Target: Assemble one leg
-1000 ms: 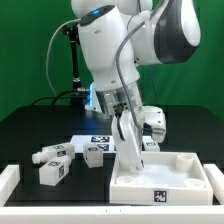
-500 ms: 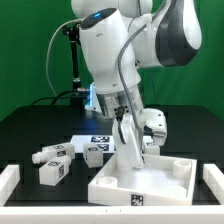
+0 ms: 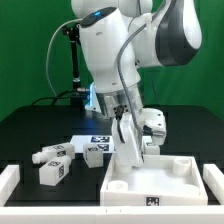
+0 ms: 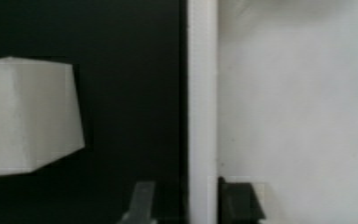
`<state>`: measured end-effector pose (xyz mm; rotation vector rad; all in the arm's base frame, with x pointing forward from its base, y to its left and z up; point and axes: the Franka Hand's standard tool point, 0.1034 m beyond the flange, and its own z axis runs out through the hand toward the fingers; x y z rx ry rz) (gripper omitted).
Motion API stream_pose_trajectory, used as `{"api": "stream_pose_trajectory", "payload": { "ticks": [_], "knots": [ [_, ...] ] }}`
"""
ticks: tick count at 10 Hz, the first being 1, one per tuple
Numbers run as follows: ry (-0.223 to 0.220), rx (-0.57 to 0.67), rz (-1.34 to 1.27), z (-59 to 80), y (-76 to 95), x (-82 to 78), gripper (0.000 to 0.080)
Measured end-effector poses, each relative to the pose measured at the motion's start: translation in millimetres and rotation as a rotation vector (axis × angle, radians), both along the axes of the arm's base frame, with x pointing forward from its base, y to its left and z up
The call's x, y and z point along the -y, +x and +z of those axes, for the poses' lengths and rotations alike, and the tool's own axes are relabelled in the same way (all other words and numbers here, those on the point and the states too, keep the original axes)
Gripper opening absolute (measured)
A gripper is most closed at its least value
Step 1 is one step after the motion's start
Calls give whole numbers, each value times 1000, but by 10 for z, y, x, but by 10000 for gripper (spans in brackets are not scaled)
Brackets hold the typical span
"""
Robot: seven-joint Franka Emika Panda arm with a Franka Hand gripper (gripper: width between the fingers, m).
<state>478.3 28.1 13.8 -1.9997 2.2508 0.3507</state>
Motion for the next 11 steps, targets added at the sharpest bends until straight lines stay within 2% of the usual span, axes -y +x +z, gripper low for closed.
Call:
{"api": "stream_pose_trajectory", "payload": {
  "ticks": [2, 4, 6, 11],
  "knots": [
    [-30, 30, 79, 38, 254, -50, 72],
    [-54, 39, 94, -33, 257, -54, 64],
    [-66, 34, 89, -32, 258, -55, 64],
    [-67, 31, 74, -31, 254, -52, 81]
  ]
}}
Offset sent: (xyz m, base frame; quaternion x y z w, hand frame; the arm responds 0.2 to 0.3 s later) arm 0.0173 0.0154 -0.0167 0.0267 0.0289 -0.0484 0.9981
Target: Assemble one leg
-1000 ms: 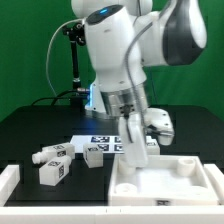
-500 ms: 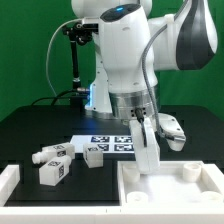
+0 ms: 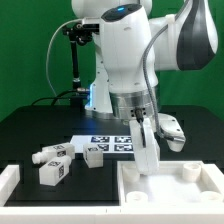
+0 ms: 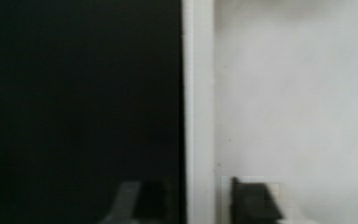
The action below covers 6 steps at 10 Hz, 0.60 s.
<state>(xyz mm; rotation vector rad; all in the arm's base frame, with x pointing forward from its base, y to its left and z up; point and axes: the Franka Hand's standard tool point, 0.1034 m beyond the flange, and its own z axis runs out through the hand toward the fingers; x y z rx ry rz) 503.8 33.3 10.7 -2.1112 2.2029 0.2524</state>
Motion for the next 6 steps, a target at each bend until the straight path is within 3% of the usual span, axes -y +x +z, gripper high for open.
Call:
{"api": "stream_pose_trajectory", "payload": {
  "ticks": [1, 2, 3, 4, 5, 6],
  "knots": [
    [0, 0, 0, 0, 0, 0, 296],
    [6, -5, -1, 20, -9, 0, 296],
    [25, -12, -8, 123, -26, -4, 474],
    [47, -13, -15, 264, -53, -66, 474],
    [67, -16, -29, 385, -86, -98, 609],
    [76, -20, -51, 464, -124, -98, 637]
  ]
}}
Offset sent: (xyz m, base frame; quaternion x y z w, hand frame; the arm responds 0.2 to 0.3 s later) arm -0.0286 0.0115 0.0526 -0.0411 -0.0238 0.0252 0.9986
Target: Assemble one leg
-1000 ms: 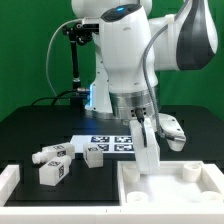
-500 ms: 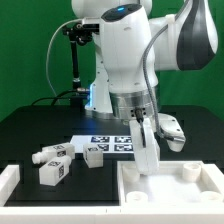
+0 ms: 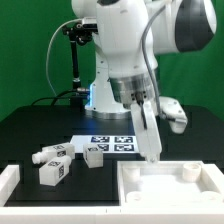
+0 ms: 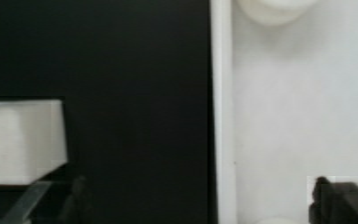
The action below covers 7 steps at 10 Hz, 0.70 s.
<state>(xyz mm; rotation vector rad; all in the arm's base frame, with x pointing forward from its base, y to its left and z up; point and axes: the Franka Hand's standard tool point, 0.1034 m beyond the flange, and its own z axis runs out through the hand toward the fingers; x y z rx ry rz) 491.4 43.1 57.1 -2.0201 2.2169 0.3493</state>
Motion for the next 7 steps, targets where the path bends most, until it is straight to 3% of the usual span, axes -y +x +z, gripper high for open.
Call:
{"api": "stream_pose_trajectory", "payload": {
  "ticks": [6, 7],
  "knots": [
    [8, -50, -102, 16, -80, -45, 649],
    [19, -112, -193, 5, -157, -37, 649]
  ]
}}
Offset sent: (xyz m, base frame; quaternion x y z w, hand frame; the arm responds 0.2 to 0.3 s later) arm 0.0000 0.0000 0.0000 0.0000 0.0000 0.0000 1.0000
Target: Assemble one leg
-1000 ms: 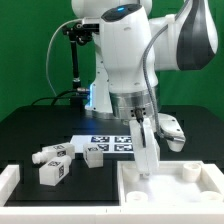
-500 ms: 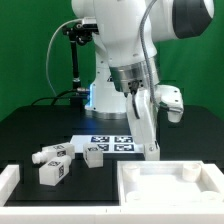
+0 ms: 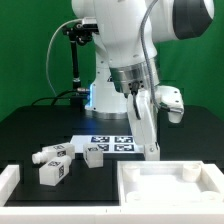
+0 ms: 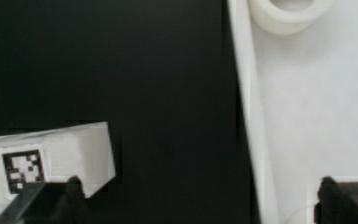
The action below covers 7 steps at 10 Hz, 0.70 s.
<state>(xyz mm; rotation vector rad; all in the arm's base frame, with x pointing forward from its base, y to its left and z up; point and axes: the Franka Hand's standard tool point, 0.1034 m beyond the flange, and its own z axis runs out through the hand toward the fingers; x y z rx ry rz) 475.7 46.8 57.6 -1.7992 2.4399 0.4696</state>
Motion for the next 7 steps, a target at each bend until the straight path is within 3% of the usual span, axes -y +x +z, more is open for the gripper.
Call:
{"api": "stream_pose_trajectory", "payload": {
  "ticks": [3, 4, 7],
  "knots": [
    [21, -161, -256, 57, -98, 30, 649],
    [8, -176, -300, 46, -110, 3, 649],
    [22, -149, -193, 44, -121, 10, 649]
  ]
}}
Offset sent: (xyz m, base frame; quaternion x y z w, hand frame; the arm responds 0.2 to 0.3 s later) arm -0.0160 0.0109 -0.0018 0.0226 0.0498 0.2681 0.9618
